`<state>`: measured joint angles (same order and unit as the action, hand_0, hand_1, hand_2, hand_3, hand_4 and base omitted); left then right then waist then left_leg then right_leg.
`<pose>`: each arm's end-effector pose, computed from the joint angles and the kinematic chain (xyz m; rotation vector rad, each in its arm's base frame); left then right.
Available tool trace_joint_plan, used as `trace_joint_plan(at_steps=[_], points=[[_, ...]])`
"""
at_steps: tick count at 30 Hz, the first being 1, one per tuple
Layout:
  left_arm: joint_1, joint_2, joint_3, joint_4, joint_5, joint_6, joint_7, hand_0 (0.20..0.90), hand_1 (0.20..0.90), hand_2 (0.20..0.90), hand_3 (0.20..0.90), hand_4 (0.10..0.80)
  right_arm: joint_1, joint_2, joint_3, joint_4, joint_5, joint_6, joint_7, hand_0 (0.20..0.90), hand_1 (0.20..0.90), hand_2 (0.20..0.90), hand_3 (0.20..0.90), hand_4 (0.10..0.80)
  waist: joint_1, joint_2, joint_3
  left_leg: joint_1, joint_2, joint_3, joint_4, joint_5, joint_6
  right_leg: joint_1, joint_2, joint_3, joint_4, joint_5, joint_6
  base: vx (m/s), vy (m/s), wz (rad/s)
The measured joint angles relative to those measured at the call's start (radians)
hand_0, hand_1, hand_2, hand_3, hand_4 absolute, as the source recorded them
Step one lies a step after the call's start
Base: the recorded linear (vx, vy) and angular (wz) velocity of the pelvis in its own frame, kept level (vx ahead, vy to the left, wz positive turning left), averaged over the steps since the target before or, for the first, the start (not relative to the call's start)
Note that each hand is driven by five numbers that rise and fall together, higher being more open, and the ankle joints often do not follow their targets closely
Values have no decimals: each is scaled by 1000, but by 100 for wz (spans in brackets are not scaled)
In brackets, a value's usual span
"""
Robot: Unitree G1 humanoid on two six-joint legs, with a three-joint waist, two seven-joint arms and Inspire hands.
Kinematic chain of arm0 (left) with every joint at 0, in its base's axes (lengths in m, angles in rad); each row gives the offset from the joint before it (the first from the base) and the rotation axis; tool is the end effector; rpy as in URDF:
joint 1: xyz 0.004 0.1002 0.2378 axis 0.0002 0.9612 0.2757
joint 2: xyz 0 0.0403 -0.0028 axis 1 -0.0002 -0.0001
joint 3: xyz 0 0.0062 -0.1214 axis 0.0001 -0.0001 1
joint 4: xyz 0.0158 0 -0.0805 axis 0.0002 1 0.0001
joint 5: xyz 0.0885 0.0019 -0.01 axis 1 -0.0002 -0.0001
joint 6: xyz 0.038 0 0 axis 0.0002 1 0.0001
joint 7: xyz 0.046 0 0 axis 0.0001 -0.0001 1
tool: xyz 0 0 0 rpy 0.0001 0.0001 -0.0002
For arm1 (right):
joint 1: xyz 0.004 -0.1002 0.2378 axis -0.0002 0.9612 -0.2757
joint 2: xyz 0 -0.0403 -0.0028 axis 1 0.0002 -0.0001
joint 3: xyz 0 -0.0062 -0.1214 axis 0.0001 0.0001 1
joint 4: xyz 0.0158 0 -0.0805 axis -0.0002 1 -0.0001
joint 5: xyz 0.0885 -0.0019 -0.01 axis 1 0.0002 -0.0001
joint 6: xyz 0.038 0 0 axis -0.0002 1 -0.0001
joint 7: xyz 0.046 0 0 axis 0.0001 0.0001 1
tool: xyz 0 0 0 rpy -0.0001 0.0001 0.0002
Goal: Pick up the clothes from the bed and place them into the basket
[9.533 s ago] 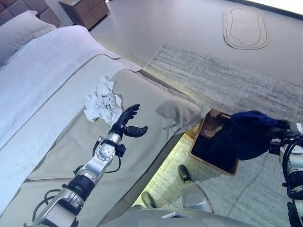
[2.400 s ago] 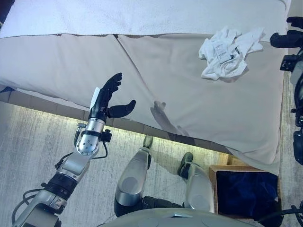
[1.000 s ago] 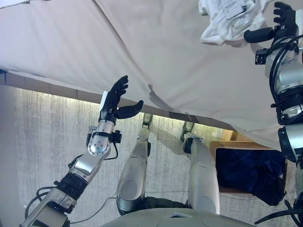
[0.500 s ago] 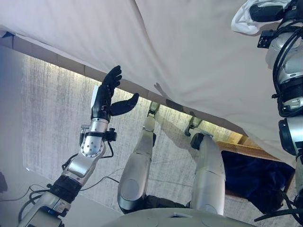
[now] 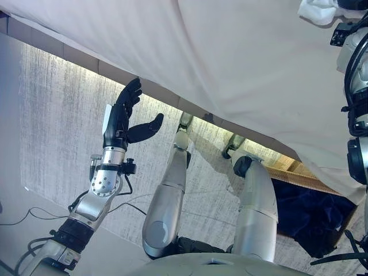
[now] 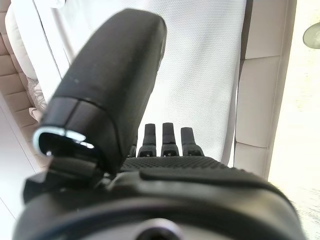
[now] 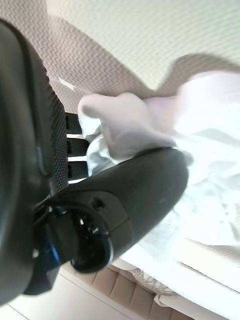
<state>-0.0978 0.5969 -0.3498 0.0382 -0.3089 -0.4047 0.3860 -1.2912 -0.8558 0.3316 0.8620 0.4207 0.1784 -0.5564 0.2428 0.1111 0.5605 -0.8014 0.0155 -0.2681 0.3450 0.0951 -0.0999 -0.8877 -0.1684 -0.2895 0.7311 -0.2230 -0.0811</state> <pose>0.2008 0.2070 0.0580 0.1756 -0.3452 0.0128 0.3409 -0.2864 0.3071 -0.3213 -0.3495 -0.8008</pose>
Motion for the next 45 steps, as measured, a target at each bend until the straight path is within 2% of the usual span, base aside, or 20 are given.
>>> trace_joint_plan(at_steps=[6, 9, 12, 14, 19, 21, 23, 26, 29, 30, 32, 34, 35, 38, 42, 44, 45], points=[[2, 7, -1, 0, 17, 5, 0, 900, 900, 900, 900, 800, 35, 10, 5, 26, 1, 0, 26, 300, 300, 300, 200, 100, 3, -1, 1, 57, -1, 18, 44, -39, 15, 80, 7, 12, -26, 18, -5, -22, 106, -11], [0, 7, -1, 0, 20, 17, -1, 900, 900, 900, 900, 800, 50, 14, 22, 37, 3, 0, 43, 300, 300, 300, 200, 100, -1, -1, 1, 131, -6, 48, 52, -59, 32, 159, 8, 40, -59, 30, 13, -14, 224, -25], [-1, 8, -1, 7, 14, 75, -23, 900, 900, 900, 900, 800, 68, 14, 22, 38, 5, 0, 68, 300, 300, 300, 200, 100, -5, -2, 1, 220, -17, 85, 71, -88, 39, 243, 5, 84, -76, 38, 24, -41, 216, -33], [-5, 8, -1, 9, 13, 100, -27, 900, 900, 900, 900, 800, 80, 13, 22, 44, 7, 1, 83, 300, 300, 300, 200, 100, -20, -2, 1, 274, -21, 99, 75, -104, 39, 304, 1, 93, -97, 44, 32, -43, 210, -15], [-66, 4, -4, 29, -17, 176, -46, 900, 900, 900, 900, 800, 93, -1, 16, 75, 29, 0, 147, 300, 300, 300, 200, 100, -46, -2, 1, 408, -40, 149, 82, -126, 69, 441, -19, 128, -130, 48, 42, 27, 206, -16], [-76, 1, -4, 33, -34, 198, -52, 900, 900, 900, 900, 800, 119, -7, 14, 80, 30, 0, 170, 300, 300, 300, 200, 100, -67, -2, 1, 480, -48, 162, 71, -136, 80, 516, -29, 144, -165, 46, 38, 65, 206, -15], [-83, -1, -4, 35, -49, 212, -56, 900, 900, 900, 900, 800, 121, -13, -7, 76, 31, -1, 187, 300, 300, 300, 200, 100, -86, -6, -2, 517, -50, 173, 45, -140, 82, 552, -31, 154, -201, 47, 44, 29, 167, -20], [-99, -19, -4, 48, -67, 243, -62, 900, 900, 900, 900, 800, 122, -38, -18, 77, 35, -1, 209, 300, 300, 300, 200, 100, -97, -7, -2, 564, -51, 198, 1, -136, 88, 601, -31, 169, -262, 68, 76, 31, 127, -23], [-99, -35, -2, 61, -84, 282, -62, 900, 900, 900, 900, 800, 135, -52, -58, 75, 52, 0, 236, 300, 300, 300, 200, 100, -112, -12, -5, 635, -51, 217, -52, -132, 92, 666, -30, 179, -320, 72, 83, 27, 94, -19], [-99, -36, -1, 62, -84, 294, -65, 900, 900, 900, 900, 800, 152, -69, -79, 75, 52, 0, 245, 300, 300, 300, 200, 100, -114, -25, -12, 667, -53, 225, -65, -128, 100, 701, -31, 185, -344, 87, 104, 32, 96, -13], [-99, -35, 2, 76, -84, 297, -67, 900, 900, 900, 900, 800, 162, -74, -98, 76, 56, 1, 256, 300, 300, 300, 200, 100, -119, -47, -25, 705, -53, 232, -84, -128, 101, 736, -29, 193, -369, 102, 116, 18, 141, -10], [-102, -39, 2, 110, -83, 305, -71, 900, 900, 900, 900, 800, 162, -74, -103, 73, 72, 1, 272, 300, 300, 300, 200, 100, -127, -74, -53, 733, -52, 236, -96, -128, 102, 767, -26, 194, -395, 125, 141, -30, 200, -10], [-101, -44, 1, 136, -83, 318, -77, 900, 900, 900, 900, 800, 169, -74, -104, 70, 72, 1, 284, 300, 300, 300, 200, 100, -136, -90, -90, 739, -51, 239, -106, -129, 103, 771, -26, 195, -409, 138, 148, -53, 187, -9], [-102, -77, 1, 185, -82, 324, -83, 900, 900, 900, 900, 800, 205, -78, -123, 36, 71, 0, 296, 300, 300, 300, 200, 100, -151, -116, -167, 741, -56, 251, -123, -130, 104, 775, -26, 202, -438, 142, 149, -46, 157, -10], [-106, -88, 1, 218, -81, 324, -119, 900, 900, 900, 900, 800, 300, -87, -146, -54, 71, -6, 319, 300, 300, 300, 200, 100, -168, -134, -176, 784, -58, 281, -123, -135, 105, 830, -28, 224, -486, 158, 160, -80, 81, -16], [-102, -98, 8, 231, -85, 323, -130, 900, 900, 900, 900, 800, 358, -86, -171, -100, 71, -9, 323, 300, 300, 300, 200, 100, -172, -137, -177, 796, -62, 319, -130, -149, 109, 832, -24, 206, -529, 204, 192, -322, 220, -44], [-97, -98, 13, 232, -85, 322, -131, 900, 900, 900, 900, 800, 371, -86, -171, -115, 72, -9, 328, 300, 300, 300, 200, 100, -167, -137, -177, 796, -54, 346, -141, -151, 112, 818, -21, 184, -538, 230, 184, -453, 295, -89]])
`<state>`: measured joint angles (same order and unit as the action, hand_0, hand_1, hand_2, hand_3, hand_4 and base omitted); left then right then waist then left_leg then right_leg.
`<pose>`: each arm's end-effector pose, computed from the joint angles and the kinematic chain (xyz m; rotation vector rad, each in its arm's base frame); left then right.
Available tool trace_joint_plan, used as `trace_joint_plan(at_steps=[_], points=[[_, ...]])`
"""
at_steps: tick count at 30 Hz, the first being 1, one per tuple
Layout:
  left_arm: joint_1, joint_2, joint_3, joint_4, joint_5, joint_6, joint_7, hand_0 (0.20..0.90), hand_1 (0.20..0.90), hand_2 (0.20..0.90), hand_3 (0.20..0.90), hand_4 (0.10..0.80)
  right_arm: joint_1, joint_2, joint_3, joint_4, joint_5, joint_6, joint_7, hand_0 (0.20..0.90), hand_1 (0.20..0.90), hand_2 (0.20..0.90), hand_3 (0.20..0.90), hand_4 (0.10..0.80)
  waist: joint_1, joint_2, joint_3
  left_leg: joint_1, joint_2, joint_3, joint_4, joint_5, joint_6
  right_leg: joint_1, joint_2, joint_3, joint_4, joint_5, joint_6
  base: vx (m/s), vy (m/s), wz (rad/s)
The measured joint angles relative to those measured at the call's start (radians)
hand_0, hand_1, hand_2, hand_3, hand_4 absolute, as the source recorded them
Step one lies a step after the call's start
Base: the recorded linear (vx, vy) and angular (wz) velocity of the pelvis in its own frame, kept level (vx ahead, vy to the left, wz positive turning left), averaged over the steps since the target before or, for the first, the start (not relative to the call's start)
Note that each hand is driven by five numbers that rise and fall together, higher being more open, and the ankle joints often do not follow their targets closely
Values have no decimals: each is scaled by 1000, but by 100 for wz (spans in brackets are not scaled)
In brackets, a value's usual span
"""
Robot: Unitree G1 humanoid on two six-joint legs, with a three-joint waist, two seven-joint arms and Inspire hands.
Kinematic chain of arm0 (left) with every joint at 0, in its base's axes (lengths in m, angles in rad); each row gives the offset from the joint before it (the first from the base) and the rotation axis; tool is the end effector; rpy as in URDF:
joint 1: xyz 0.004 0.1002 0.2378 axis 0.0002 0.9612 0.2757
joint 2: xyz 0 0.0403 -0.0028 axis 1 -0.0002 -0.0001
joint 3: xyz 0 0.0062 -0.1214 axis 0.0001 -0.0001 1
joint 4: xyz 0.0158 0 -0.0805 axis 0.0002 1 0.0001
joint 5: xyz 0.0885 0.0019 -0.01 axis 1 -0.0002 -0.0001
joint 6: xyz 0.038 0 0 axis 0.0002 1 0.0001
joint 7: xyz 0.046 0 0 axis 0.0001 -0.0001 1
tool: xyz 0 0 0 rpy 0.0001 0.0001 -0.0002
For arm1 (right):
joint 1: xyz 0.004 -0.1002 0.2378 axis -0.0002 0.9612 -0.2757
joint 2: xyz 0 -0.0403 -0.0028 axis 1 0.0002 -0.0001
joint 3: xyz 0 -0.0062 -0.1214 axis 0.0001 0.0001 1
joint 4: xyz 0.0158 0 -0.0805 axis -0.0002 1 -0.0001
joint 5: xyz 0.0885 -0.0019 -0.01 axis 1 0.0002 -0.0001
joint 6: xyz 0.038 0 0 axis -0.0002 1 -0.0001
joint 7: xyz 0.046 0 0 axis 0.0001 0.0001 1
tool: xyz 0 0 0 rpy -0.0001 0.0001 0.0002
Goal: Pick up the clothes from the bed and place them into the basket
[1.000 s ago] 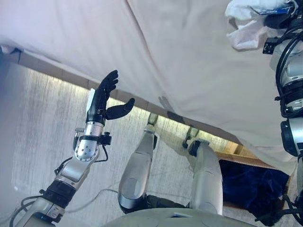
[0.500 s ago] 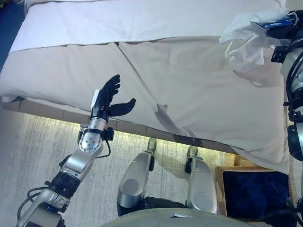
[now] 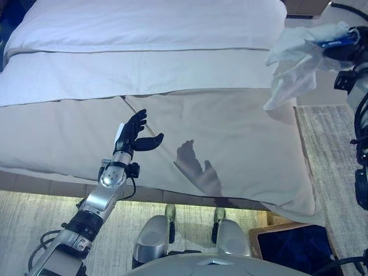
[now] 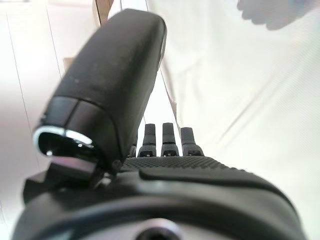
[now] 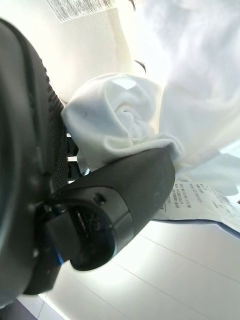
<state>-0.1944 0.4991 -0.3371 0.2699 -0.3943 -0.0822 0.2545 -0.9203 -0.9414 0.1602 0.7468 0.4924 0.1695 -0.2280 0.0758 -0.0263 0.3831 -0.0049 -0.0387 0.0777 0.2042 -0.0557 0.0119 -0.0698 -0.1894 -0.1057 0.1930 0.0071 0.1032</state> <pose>0.2246 0.2075 0.0246 0.1785 0.0926 0.0228 0.3086 -0.3392 0.2333 -0.3113 -0.1189 -0.5652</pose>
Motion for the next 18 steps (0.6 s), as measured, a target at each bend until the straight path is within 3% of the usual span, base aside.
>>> trace_joint_plan(at_steps=[2, 3, 4, 5, 6, 7, 8, 9, 10, 12, 15, 18], points=[[22, 6, 20, 1, -12, -2, 19, 900, 900, 900, 900, 800, 13, 44, -3, -9, 4, 0, 5, 300, 300, 300, 200, 100, 5, 0, 0, 11, 31, 88, -35, 1, 9, -36, 34, -42, -33, 112, -62, -441, 255, -119], [23, 4, 28, 4, -25, -2, 32, 900, 900, 900, 900, 800, 19, 61, -3, -9, 14, 0, 4, 300, 300, 300, 200, 100, 2, 0, 0, 13, 41, 119, -36, -2, 15, -36, 51, -45, -73, 169, -69, -293, 107, -109], [23, 4, 41, 2, -41, -2, 44, 900, 900, 900, 900, 800, 23, 76, -3, -9, 19, 0, 4, 300, 300, 300, 200, 100, 4, 5, -3, 10, 69, 157, -43, -6, 49, -33, 68, -52, -114, 203, -68, -236, 36, -107], [20, -5, 69, 0, -53, -2, 57, 900, 900, 900, 900, 800, 36, 85, -4, -10, 20, -3, 4, 300, 300, 300, 200, 100, 9, 9, -5, 11, 91, 200, -56, -15, 65, -48, 63, -115, -46, 126, -101, -137, -7, -87], [20, -11, 85, -2, -62, -2, 65, 900, 900, 900, 900, 800, 46, 88, -4, -12, 20, -3, 4, 300, 300, 300, 200, 100, 14, 9, -6, 10, 98, 215, -54, -15, 65, -57, 57, -141, 15, 82, -110, -99, -49, -117], [25, -25, 130, -10, -84, -2, 91, 900, 900, 900, 900, 800, 74, 88, -6, -12, 20, -3, 12, 300, 300, 300, 200, 100, 37, 2, -18, 15, 111, 272, -64, -13, 62, -55, 24, -210, 130, -23, -93, -64, -53, -112], [26, -23, 150, -10, -92, -2, 106, 900, 900, 900, 900, 800, 79, 89, -11, -13, 21, -6, 16, 300, 300, 300, 200, 100, 43, -2, -22, 18, 112, 303, -73, -10, 57, -30, 4, -236, 139, -48, -81, -46, -61, -123], [26, -19, 165, -9, -106, -2, 121, 900, 900, 900, 900, 800, 84, 89, -22, -12, 22, -20, 19, 300, 300, 300, 200, 100, 45, -7, -25, 17, 101, 317, -75, -6, 53, 14, -11, -249, 86, -41, -76, -33, -54, -90], [25, -20, 185, -8, -122, -2, 143, 900, 900, 900, 900, 800, 86, 88, -38, -4, 32, -47, 18, 300, 300, 300, 200, 100, 40, -9, -26, 18, 85, 338, -80, -1, 46, 80, -14, -241, -49, -11, -35, -54, -60, -69], [26, -23, 192, -7, -128, -3, 163, 900, 900, 900, 900, 800, 93, 88, -39, 0, 52, -54, 15, 300, 300, 300, 200, 100, 15, -9, -26, 30, 67, 334, -111, 26, 47, 124, -1, -228, -157, 25, -30, -74, -62, -42], [20, -52, 184, -7, -128, -4, 182, 900, 900, 900, 900, 800, 121, 88, -38, 1, 63, -54, 5, 300, 300, 300, 200, 100, -12, -11, -28, 50, 65, 308, -138, 41, 42, 147, 27, -196, -227, 67, -42, -27, -23, -34], [23, -77, 155, -7, -134, -4, 198, 900, 900, 900, 900, 800, 124, 92, -38, -10, 67, -64, 17, 300, 300, 300, 200, 100, -12, -23, -34, 58, 48, 105, -111, 42, 41, 135, 33, -83, -247, 83, -55, -11, 30, -81]])
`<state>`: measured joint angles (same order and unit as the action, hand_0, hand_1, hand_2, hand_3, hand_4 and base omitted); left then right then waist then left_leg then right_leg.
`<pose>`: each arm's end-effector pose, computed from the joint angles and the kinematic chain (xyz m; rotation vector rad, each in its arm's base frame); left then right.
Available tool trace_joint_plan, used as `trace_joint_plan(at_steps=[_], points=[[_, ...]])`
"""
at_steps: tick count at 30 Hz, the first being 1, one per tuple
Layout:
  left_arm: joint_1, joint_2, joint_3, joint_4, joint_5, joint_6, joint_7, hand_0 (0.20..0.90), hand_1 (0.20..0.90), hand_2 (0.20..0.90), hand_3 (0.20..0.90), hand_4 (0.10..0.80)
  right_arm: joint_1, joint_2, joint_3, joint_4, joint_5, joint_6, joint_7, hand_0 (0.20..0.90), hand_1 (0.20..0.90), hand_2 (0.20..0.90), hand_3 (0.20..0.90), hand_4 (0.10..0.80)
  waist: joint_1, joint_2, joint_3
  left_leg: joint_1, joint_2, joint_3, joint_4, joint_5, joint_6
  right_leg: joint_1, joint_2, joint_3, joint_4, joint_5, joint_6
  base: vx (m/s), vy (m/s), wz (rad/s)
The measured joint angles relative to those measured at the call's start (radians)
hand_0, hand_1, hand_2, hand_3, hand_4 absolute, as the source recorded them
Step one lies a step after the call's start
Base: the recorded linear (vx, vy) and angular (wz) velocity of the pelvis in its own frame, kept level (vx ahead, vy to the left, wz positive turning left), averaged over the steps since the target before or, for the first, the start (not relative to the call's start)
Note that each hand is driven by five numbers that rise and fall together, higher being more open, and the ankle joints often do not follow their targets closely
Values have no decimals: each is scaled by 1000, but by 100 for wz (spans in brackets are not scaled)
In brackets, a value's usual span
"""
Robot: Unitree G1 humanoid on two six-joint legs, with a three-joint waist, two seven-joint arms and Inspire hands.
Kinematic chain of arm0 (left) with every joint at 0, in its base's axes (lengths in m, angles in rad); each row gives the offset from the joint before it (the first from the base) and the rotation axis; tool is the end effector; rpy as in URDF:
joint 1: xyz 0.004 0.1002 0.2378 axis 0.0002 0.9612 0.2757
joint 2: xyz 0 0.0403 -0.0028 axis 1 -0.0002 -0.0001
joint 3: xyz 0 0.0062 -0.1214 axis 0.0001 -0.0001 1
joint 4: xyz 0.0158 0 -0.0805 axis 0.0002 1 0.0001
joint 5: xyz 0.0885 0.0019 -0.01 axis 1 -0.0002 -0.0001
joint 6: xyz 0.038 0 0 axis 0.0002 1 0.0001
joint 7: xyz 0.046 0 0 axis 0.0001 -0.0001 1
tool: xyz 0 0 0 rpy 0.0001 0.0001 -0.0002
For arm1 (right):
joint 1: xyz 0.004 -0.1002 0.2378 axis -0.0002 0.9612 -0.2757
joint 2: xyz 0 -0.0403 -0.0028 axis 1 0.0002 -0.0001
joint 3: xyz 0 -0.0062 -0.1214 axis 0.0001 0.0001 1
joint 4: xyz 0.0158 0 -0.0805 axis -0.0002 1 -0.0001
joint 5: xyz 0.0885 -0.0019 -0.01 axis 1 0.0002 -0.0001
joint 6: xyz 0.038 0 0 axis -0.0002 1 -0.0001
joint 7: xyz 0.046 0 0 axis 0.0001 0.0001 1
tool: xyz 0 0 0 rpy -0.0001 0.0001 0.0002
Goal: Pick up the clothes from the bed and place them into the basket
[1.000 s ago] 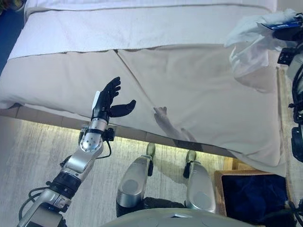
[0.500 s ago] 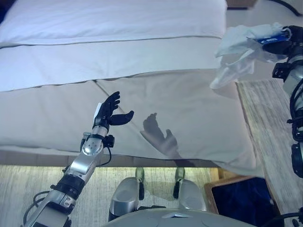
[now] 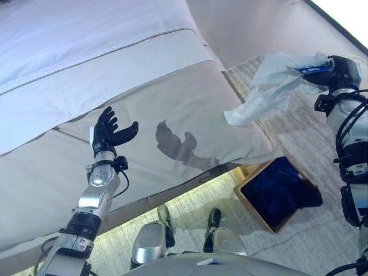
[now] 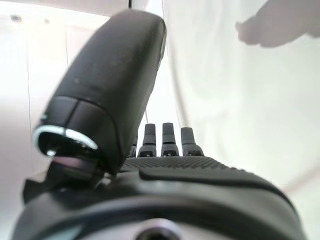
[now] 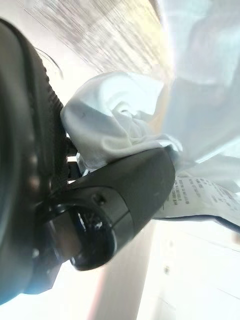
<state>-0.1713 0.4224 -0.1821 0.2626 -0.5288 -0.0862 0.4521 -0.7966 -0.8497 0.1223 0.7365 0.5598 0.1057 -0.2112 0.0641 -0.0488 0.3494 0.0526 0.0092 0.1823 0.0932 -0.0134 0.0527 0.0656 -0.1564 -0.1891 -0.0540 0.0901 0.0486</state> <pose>0.2252 0.2141 0.0279 -0.0574 0.0824 0.3606 0.3084 -0.3290 0.1871 -0.1958 -0.0629 -0.4918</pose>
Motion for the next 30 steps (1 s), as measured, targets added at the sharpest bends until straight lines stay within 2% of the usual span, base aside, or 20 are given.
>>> trace_joint_plan(at_steps=[2, 4, 8, 11, 18, 21, 25, 30], points=[[0, -4, 0, 1, -1, -2, 2, 900, 900, 900, 900, 800, 4, 7, 0, -16, -1, 0, -1, 300, 300, 300, 200, 100, -5, 1, -1, 30, 1, -23, -21, -6, -9, -1, 6, 45, 2, 5, 3, -11, 25, -75], [-12, -4, 0, 1, 0, -4, -2, 900, 900, 900, 900, 800, 35, 9, -2, -50, -11, -3, -21, 300, 300, 300, 200, 100, -28, 1, -8, 61, 8, -11, -66, -8, -24, -1, 16, 62, 1, 9, 9, -9, 17, -37], [-20, -4, -4, 2, 1, -4, -9, 900, 900, 900, 900, 800, 146, 56, -46, -113, -53, -21, -80, 300, 300, 300, 200, 100, -68, -10, -58, 80, 6, 10, -105, 1, -38, -11, 18, 78, -1, 17, 15, -63, 8, -16], [-22, -3, -5, 2, 1, -5, -8, 900, 900, 900, 900, 800, 204, 100, -56, -115, -52, -21, -116, 300, 300, 300, 200, 100, -75, -8, -102, 81, 4, 22, -130, 9, -47, -32, 22, 95, -2, 22, 19, -57, -26, -14], [-20, 6, -13, 26, 15, -4, -22, 900, 900, 900, 900, 800, 323, 163, -76, -122, -52, -19, -151, 300, 300, 300, 200, 100, -98, -4, -109, 81, 7, 62, -146, 16, -55, -44, 30, 128, -36, 48, 23, -28, -80, -17], [-6, 14, -35, 37, 69, -1, -71, 900, 900, 900, 900, 800, 343, 164, -77, -122, -52, -12, -157, 300, 300, 300, 200, 100, -124, 11, -117, 81, 7, 68, -170, 28, -57, -57, 33, 133, -36, 48, 23, 10, -105, -6], [-2, 64, -114, 37, 209, -2, -193, 900, 900, 900, 900, 800, 361, 164, -79, -122, -74, 9, -135, 300, 300, 300, 200, 100, -139, 28, -126, 91, 14, 87, -179, 33, -62, -62, 42, 152, -37, 48, 23, 15, -142, -14], [-2, 83, -139, 37, 260, -4, -268, 900, 900, 900, 900, 800, 366, 165, -74, -112, -160, 26, -128, 300, 300, 300, 200, 100, -154, 59, -128, 90, 28, 92, -181, 35, -66, -67, 57, 154, -38, 48, 23, -20, -116, -4]])
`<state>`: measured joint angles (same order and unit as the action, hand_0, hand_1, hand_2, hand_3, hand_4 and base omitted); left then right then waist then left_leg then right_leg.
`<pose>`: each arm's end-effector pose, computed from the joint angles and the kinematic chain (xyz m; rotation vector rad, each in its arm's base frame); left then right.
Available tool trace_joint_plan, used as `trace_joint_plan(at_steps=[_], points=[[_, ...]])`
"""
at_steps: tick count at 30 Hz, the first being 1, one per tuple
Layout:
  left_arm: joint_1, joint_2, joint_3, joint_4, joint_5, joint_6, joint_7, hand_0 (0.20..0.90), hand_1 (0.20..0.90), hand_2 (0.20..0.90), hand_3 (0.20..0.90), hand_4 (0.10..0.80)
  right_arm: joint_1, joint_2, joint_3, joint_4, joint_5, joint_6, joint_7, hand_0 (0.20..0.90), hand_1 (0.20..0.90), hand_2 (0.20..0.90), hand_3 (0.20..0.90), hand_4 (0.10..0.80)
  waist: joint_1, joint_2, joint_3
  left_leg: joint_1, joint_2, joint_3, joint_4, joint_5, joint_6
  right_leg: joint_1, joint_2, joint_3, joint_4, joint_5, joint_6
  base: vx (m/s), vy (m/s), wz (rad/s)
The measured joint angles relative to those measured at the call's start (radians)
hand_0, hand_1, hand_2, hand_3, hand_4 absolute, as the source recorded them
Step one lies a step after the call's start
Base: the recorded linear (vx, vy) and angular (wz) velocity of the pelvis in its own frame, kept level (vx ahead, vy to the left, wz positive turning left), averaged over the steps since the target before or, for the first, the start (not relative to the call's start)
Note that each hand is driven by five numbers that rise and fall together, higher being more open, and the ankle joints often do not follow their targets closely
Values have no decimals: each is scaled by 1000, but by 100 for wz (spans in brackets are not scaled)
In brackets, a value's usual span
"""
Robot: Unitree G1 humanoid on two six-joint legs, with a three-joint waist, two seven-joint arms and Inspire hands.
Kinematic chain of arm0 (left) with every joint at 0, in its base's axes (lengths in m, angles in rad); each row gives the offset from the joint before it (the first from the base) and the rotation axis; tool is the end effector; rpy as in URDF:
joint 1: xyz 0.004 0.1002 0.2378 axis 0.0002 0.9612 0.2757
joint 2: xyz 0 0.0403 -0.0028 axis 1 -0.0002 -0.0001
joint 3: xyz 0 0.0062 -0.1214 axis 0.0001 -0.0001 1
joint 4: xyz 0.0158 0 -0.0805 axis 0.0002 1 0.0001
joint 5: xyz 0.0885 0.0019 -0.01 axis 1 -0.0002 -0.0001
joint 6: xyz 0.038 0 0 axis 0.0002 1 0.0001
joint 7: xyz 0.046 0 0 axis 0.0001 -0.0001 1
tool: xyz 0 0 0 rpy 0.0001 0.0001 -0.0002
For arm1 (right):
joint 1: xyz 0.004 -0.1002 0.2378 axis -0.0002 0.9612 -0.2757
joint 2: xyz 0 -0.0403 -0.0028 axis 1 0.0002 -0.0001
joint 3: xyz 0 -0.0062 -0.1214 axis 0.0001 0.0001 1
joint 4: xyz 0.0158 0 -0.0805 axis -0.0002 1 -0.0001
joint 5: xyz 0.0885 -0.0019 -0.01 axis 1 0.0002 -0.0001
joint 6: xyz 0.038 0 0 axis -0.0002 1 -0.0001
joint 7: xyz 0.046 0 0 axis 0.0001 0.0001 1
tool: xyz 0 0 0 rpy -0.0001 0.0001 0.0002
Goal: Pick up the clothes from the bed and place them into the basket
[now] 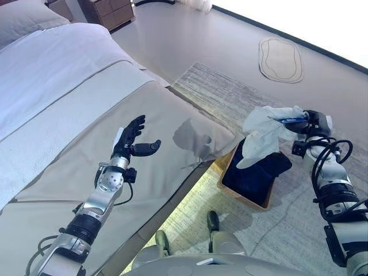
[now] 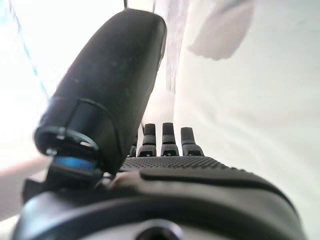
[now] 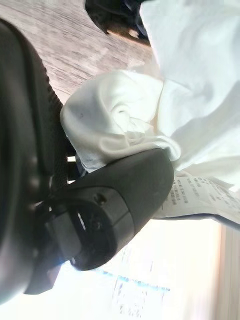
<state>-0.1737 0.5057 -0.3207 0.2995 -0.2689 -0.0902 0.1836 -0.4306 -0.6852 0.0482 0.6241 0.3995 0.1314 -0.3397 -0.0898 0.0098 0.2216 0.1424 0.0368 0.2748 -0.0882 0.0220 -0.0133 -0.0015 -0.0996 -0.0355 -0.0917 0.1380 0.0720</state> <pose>0.2197 0.2151 0.0183 0.3044 0.1076 -0.0364 0.2637 -0.3144 0.0755 -0.2859 0.2224 -0.5729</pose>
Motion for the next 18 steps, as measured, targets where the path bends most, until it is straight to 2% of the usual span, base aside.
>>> trace_joint_plan(at_steps=[9, 18], points=[[0, 0, -40, 2, 36, -1, -67, 900, 900, 900, 900, 800, 36, 0, 0, 3, -68, 17, 12, 300, 300, 300, 200, 100, -13, 81, 3, -17, 16, 21, 0, 5, -7, -28, 15, 14, -1, 0, 1, -6, -69, -6], [-1, -10, -70, 22, 36, -2, -95, 900, 900, 900, 900, 800, 79, -2, -1, 50, -90, 20, 28, 300, 300, 300, 200, 100, -44, 122, 15, -21, 21, 33, 0, 5, -7, -39, 15, 24, -5, -1, 1, -13, -30, -5]])
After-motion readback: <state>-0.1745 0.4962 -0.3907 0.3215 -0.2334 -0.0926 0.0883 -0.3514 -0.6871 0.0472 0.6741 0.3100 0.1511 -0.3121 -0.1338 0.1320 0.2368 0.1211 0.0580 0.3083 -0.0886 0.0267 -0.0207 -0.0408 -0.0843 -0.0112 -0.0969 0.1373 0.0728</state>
